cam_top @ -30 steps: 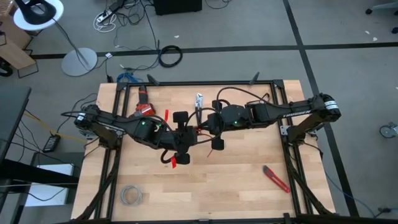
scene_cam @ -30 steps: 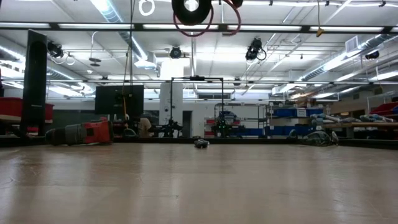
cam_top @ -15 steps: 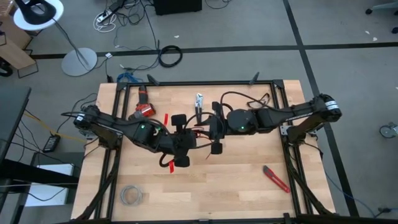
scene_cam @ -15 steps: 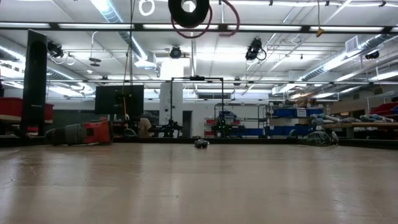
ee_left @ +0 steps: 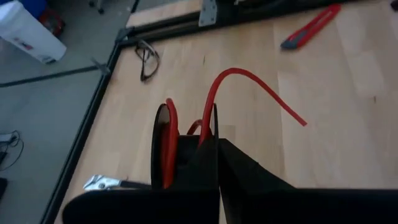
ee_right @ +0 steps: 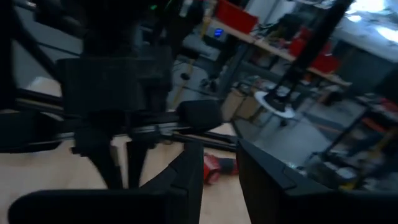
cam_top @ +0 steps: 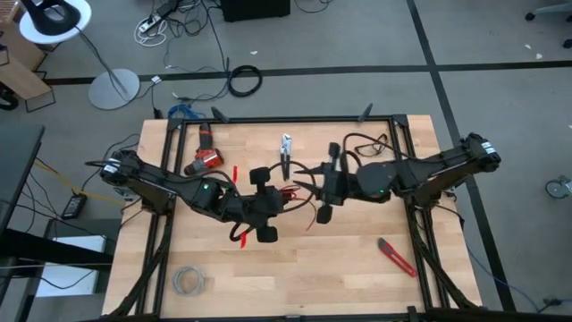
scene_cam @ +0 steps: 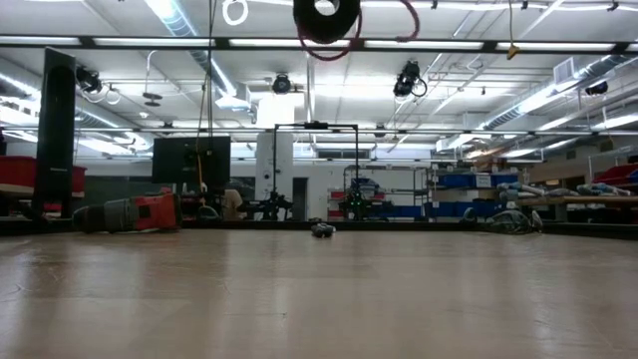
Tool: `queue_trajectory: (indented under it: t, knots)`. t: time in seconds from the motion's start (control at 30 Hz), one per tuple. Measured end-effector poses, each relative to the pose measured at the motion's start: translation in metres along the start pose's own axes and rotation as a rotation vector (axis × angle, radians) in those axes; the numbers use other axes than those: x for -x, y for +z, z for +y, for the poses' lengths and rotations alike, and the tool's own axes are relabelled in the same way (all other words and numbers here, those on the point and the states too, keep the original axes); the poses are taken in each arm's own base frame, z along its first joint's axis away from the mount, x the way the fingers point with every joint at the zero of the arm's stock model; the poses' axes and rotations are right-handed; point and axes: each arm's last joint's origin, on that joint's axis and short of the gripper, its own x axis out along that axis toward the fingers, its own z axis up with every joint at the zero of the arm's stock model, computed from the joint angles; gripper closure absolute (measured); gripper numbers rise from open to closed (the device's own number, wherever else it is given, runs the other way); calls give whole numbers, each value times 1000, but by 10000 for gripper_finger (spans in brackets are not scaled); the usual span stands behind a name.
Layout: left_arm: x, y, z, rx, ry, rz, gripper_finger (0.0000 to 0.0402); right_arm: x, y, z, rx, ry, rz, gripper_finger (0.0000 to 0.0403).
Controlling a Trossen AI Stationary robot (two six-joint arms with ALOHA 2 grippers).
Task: Coil cords
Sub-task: Coil the red wire onto the black spool
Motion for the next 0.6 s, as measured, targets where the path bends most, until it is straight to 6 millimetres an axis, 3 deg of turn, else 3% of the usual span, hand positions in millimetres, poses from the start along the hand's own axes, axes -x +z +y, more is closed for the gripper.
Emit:
queue_trajectory:
  t: [0.23,0.6]
  knots:
    - [6,-2,4,42,14,-151,401,24,10,3,32,-124,1,308]
    - [22,-24,18,138,43,-336,401,39,12,15,44,-197,28,307]
